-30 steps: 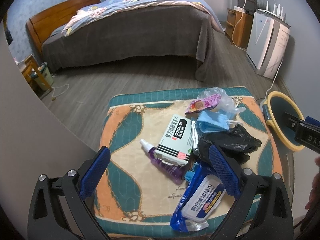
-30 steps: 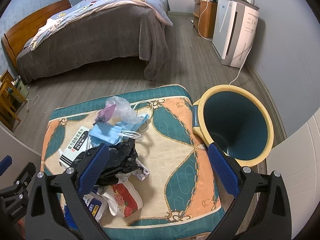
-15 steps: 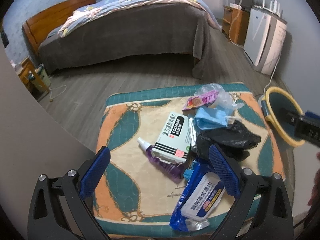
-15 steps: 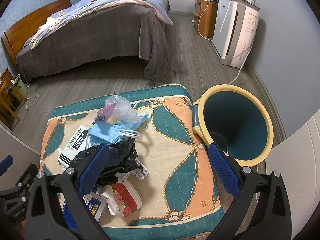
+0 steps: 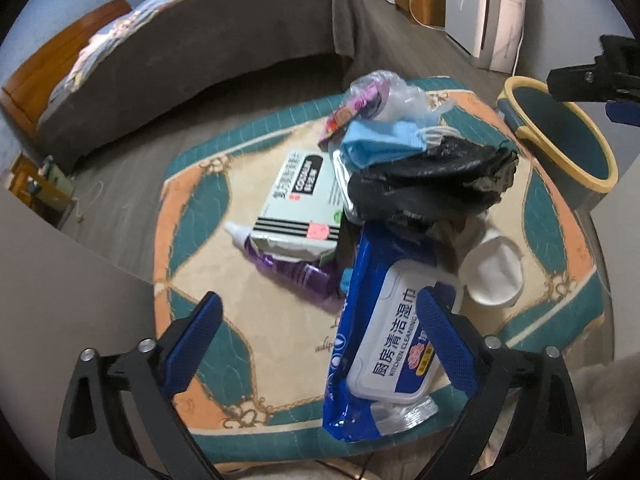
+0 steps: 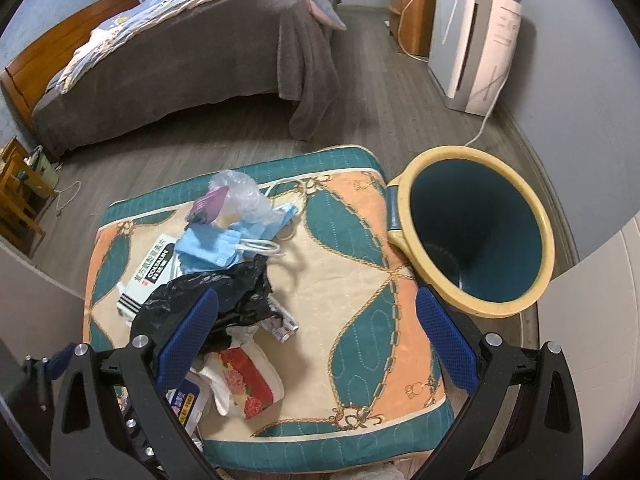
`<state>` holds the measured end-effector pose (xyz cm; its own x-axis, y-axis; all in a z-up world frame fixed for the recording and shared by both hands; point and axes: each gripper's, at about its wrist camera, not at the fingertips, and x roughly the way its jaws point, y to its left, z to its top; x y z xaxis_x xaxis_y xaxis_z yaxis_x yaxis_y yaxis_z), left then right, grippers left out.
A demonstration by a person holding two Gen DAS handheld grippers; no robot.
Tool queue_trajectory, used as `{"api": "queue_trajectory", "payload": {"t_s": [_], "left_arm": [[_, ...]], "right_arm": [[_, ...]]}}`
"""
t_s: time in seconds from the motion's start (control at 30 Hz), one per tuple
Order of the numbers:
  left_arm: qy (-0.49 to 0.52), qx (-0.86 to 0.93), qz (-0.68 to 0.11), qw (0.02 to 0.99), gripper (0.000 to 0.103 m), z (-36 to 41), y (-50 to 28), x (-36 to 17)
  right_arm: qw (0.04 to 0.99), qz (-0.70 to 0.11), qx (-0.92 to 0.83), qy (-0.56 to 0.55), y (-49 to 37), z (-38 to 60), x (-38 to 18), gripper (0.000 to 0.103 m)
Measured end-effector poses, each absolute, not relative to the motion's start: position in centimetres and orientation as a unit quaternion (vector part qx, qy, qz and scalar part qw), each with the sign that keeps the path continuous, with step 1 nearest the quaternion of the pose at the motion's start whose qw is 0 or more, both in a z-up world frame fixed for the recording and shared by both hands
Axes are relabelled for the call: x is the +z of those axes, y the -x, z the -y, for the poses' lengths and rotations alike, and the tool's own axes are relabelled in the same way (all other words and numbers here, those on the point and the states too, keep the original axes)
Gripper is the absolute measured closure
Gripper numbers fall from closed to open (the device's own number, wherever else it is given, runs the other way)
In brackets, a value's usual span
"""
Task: Collect trash
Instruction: 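Grasp the blue wet-wipe pack with the left tool while the right tool approaches the black bag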
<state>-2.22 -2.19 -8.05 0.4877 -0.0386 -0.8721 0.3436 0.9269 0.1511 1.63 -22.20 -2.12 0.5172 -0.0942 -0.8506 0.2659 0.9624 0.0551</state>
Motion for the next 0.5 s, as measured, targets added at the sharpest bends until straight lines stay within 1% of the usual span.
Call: {"api": "queue_trajectory", "payload": {"t_s": [0.1,0.13,0.17,0.2,0.23,0.27,0.3,0.33,0.37,0.4,0.47,0.5], "left_arm": [[-0.128,-0.125,-0.509,0.842,0.009,1.4,1.9,-8.7],[-0.122,-0.129,-0.515,0.838,0.012,1.2,1.8,-9.0],[-0.119,-0.132,-0.521,0.835,0.021,1.1,1.8,-9.4],[-0.116,-0.136,-0.528,0.83,0.027,1.0,1.7,-9.8],[-0.11,-0.141,-0.537,0.824,0.038,0.8,1.7,-10.3],[-0.101,-0.149,-0.545,0.819,0.047,0.7,1.6,-10.7],[-0.096,-0.154,-0.549,0.816,0.051,0.6,1.6,-10.9],[-0.089,-0.161,-0.553,0.813,0.061,0.4,1.6,-11.1],[-0.085,-0.169,-0.553,0.811,0.074,0.3,1.7,-11.1],[-0.085,-0.173,-0.553,0.811,0.079,0.3,1.7,-11.1],[-0.089,-0.179,-0.549,0.812,0.093,0.2,1.8,-10.9],[-0.088,-0.182,-0.547,0.812,0.093,0.1,1.8,-10.7]], "right_arm": [[0.866,-0.484,-0.099,-0.084,-1.7,21.9,-2.2,0.006],[0.865,-0.485,-0.098,-0.083,-1.8,21.9,-2.3,0.006],[0.865,-0.485,-0.097,-0.082,-1.9,21.8,-2.3,0.006],[0.865,-0.485,-0.096,-0.081,-1.9,21.6,-2.4,0.006],[0.866,-0.485,-0.095,-0.081,-2.0,21.5,-2.4,0.006],[0.866,-0.486,-0.093,-0.08,-2.1,21.4,-2.4,0.006],[0.865,-0.486,-0.092,-0.079,-2.1,21.2,-2.4,0.006],[0.866,-0.486,-0.091,-0.077,-2.2,21.0,-2.5,0.006],[0.866,-0.487,-0.089,-0.075,-2.3,20.9,-2.5,0.006],[0.866,-0.487,-0.088,-0.074,-2.4,20.7,-2.5,0.006],[0.866,-0.487,-0.087,-0.073,-2.6,20.4,-2.5,0.006],[0.866,-0.488,-0.087,-0.073,-2.6,20.3,-2.6,0.006]]}}
